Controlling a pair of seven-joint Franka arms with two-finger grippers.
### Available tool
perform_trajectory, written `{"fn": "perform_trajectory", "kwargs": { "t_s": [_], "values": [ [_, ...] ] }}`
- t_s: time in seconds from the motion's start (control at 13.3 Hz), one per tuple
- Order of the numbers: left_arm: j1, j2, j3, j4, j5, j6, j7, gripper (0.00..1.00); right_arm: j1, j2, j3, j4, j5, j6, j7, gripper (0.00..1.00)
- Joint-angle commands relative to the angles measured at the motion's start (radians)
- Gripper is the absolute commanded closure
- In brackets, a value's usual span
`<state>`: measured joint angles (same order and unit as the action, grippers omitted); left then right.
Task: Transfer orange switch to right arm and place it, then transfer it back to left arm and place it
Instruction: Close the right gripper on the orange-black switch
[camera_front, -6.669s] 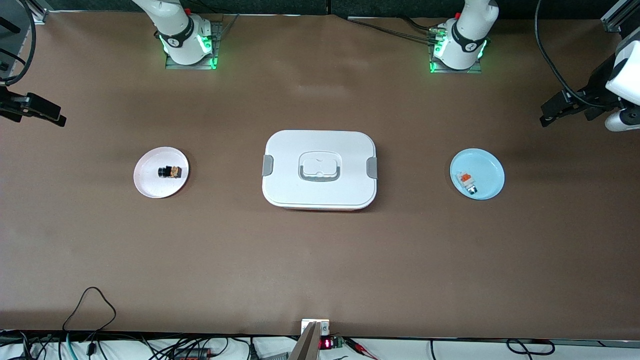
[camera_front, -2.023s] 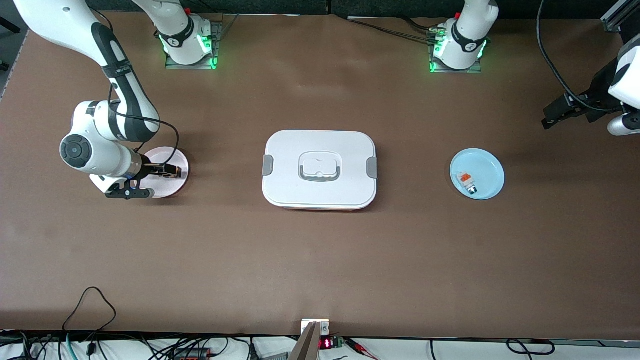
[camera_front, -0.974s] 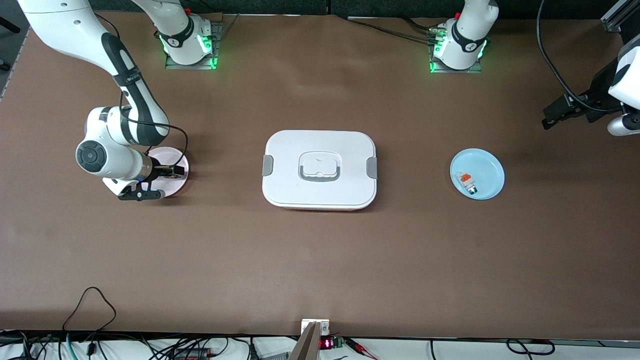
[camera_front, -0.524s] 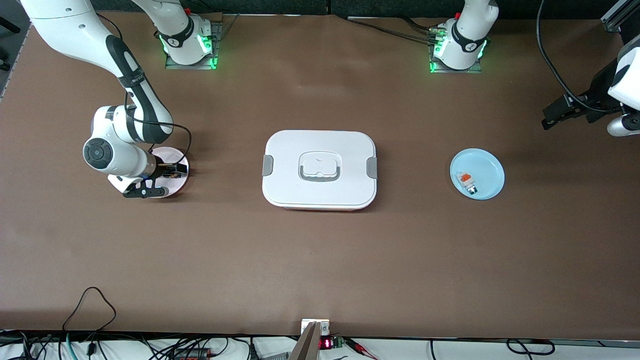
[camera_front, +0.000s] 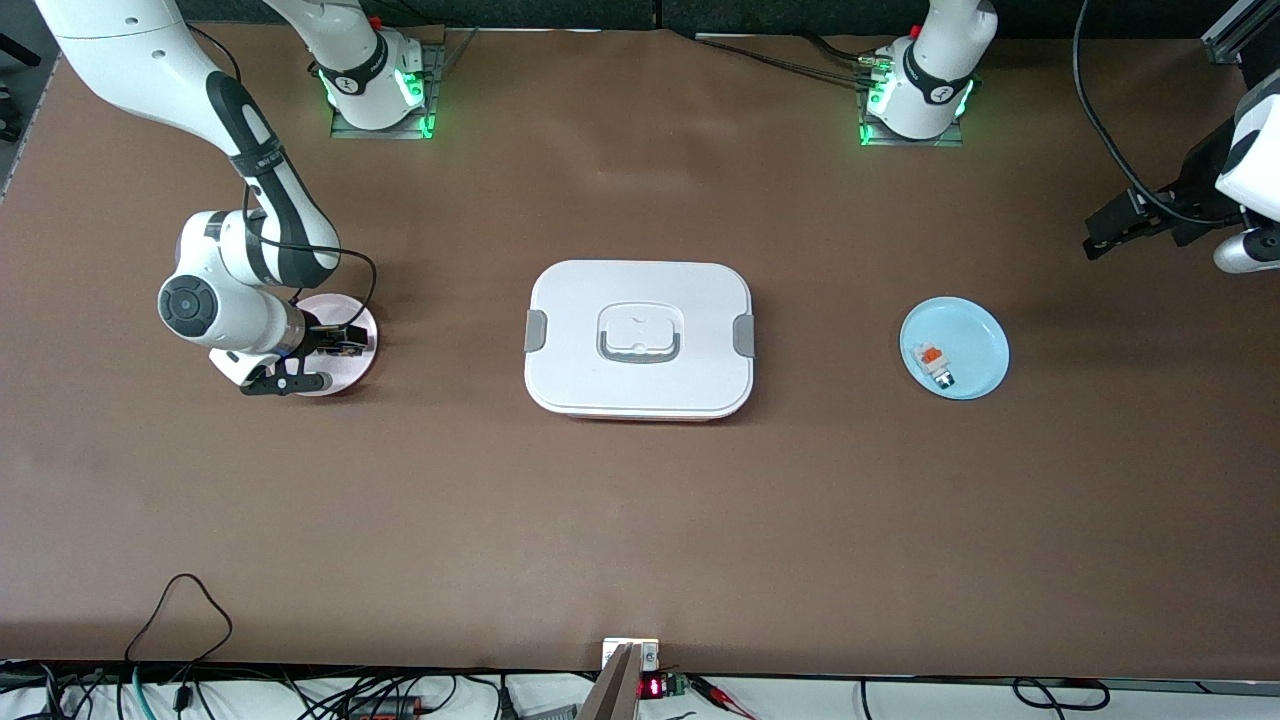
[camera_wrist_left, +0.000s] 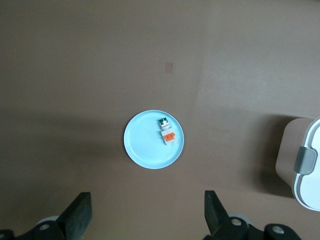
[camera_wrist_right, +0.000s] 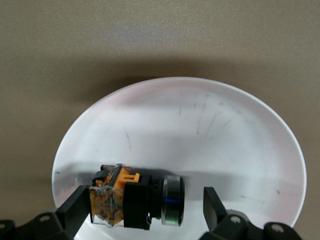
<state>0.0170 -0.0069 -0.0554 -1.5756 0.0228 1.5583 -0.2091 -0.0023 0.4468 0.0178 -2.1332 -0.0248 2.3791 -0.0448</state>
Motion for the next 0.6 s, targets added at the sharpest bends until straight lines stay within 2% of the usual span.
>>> {"fn": "perform_trajectory", "kwargs": {
  "t_s": [0.0, 0.15, 0.22, 0.3, 0.52],
  "values": [
    [-0.003, 0.013, -0.003, 0.029, 0.029, -0.014, -0.007, 0.01, -0.005, -0.02, 0.002, -0.033, -0.009, 0.017, -0.013, 0.0],
    [-0.003, 0.013, -0.003, 0.031, 0.028, -0.014, -0.006, 0.01, -0.005, -0.02, 0.002, -0.033, -0.009, 0.017, -0.013, 0.02],
    [-0.003, 0.013, -0.003, 0.031, 0.029, -0.015, -0.007, 0.01, -0.004, -0.02, 0.004, -0.034, -0.009, 0.019, -0.013, 0.09],
    [-0.003, 0.012, -0.003, 0.031, 0.028, -0.014, -0.007, 0.01, -0.005, -0.02, 0.002, -0.036, -0.009, 0.023, -0.013, 0.17],
    [-0.002, 0.012, -0.003, 0.031, 0.029, -0.014, -0.006, 0.01, -0.004, -0.022, 0.004, -0.045, -0.009, 0.023, -0.012, 0.52]
  ]
}}
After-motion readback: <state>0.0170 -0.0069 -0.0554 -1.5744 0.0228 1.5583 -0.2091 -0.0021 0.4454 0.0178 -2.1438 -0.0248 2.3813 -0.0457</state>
